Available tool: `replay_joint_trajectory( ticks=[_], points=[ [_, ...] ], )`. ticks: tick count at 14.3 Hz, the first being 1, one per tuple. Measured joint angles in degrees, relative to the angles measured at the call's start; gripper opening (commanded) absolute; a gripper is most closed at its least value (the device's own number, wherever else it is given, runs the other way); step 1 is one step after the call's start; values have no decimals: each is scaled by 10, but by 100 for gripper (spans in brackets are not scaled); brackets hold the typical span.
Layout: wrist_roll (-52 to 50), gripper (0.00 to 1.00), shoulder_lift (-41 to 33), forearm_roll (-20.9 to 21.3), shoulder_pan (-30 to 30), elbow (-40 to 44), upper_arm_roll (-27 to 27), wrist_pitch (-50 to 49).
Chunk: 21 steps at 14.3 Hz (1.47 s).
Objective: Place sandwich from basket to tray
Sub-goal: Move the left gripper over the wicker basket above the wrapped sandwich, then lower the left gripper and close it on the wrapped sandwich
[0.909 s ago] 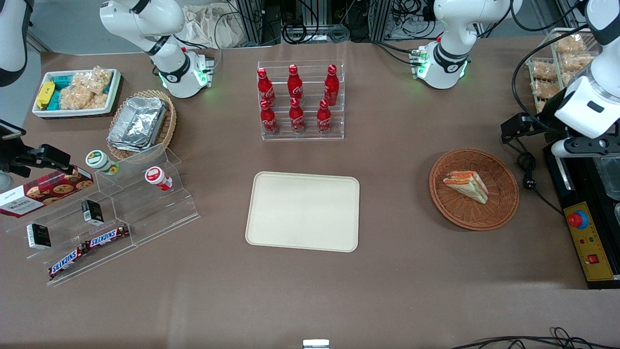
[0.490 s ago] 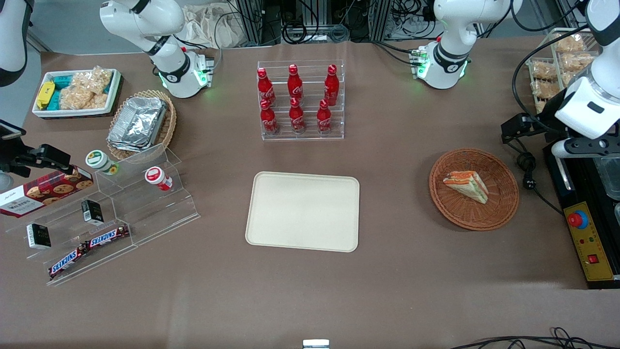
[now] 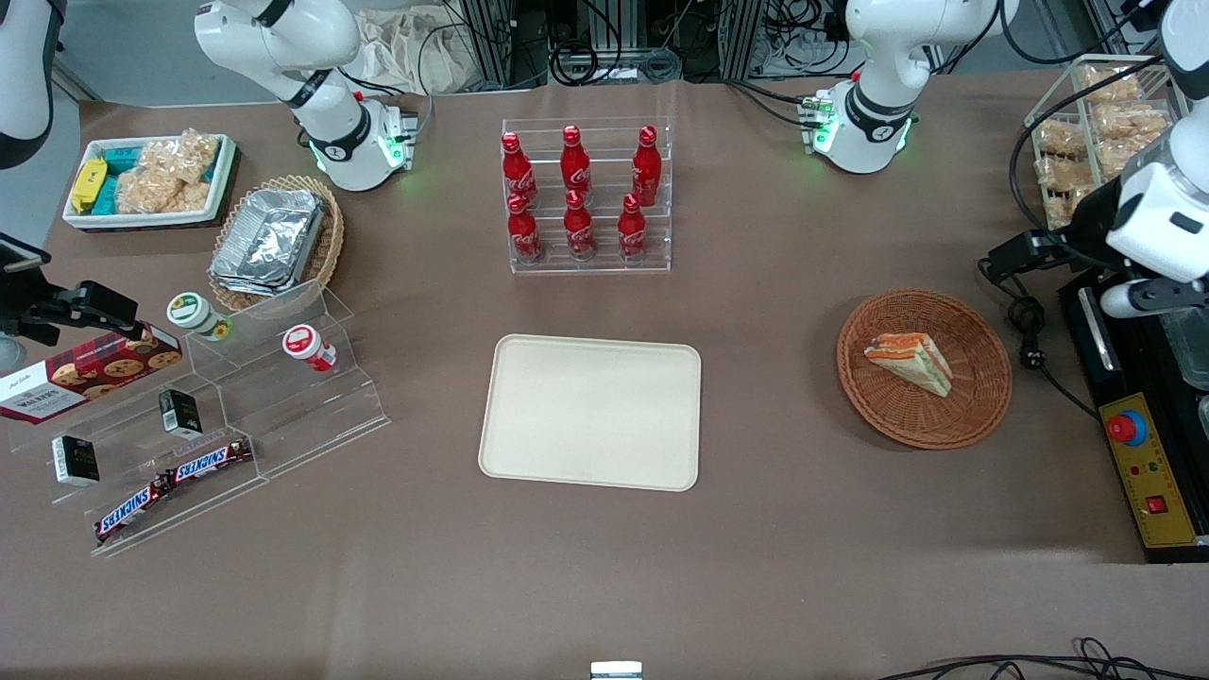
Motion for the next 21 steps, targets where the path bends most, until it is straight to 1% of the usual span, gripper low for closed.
replay_joint_trajectory(
  ticks=[5,10,17,21],
  points=[
    [-89,100,-9,0,0,-59,0,16],
    [-169,100,-32,0,0,-155,1,111],
    [-225,100,-42,0,0,-279,2,240],
    [-239,100,-38,0,0,-331,21,300]
  ],
)
